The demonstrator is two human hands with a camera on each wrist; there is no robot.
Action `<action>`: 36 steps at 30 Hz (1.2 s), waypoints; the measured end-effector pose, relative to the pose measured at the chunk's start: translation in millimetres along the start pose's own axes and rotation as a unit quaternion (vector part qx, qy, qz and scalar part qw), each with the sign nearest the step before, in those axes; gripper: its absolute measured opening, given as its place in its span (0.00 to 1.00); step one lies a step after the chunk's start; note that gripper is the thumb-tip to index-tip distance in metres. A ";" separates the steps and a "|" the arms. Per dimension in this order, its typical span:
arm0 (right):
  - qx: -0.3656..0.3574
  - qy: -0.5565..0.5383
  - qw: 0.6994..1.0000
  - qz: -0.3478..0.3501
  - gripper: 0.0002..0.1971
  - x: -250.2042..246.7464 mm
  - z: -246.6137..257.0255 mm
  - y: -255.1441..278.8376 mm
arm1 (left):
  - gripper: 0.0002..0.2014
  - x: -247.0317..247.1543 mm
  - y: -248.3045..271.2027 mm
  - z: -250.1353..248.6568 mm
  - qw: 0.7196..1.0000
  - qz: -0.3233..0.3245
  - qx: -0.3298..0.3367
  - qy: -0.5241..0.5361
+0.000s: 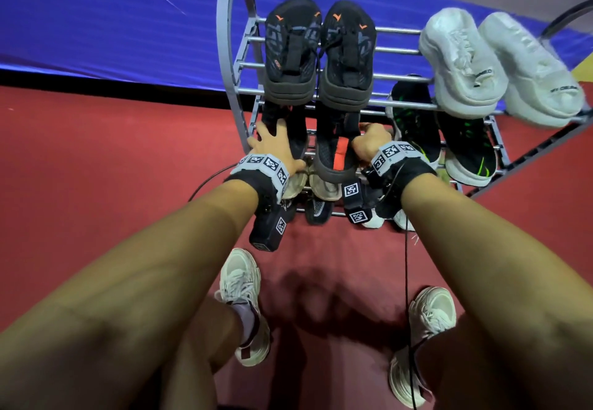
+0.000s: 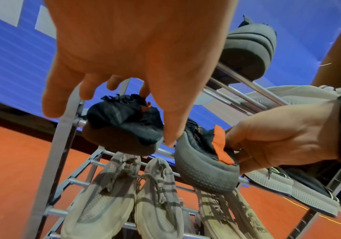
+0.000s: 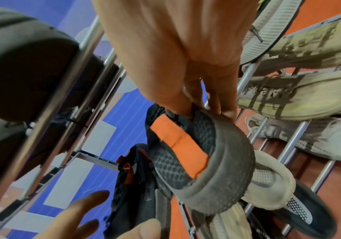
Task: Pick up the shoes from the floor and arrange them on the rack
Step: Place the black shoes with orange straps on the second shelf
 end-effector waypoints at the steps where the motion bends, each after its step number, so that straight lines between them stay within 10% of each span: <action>1: -0.003 0.008 1.000 -0.014 0.20 -4.5 2.8 5.4 | 0.50 2.3 -2.0 0.2 1.000 0.008 -0.006 0.005; 16: -0.003 0.044 0.998 -0.045 0.17 -5.3 6.7 0.6 | 0.57 2.4 -11.0 9.1 0.996 0.031 -0.063 0.058; 27: -0.174 0.205 0.948 -0.173 0.17 -9.3 43.7 55.0 | 0.47 -28.9 4.1 9.3 0.994 -0.003 -0.011 0.105; 36: -0.129 -0.172 0.964 0.156 0.10 42.8 61.4 78.1 | 0.40 -46.4 31.5 13.0 0.987 -0.025 0.037 0.153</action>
Point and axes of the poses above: each hand's wrist, its own y-axis away from the middle knuckle, its own x-axis out of the palm, z = x × y, the point moved 6 cm from there along -y, towards the middle knuckle, and after that the axes turned 7 degrees about y, right-handed, at the moved point
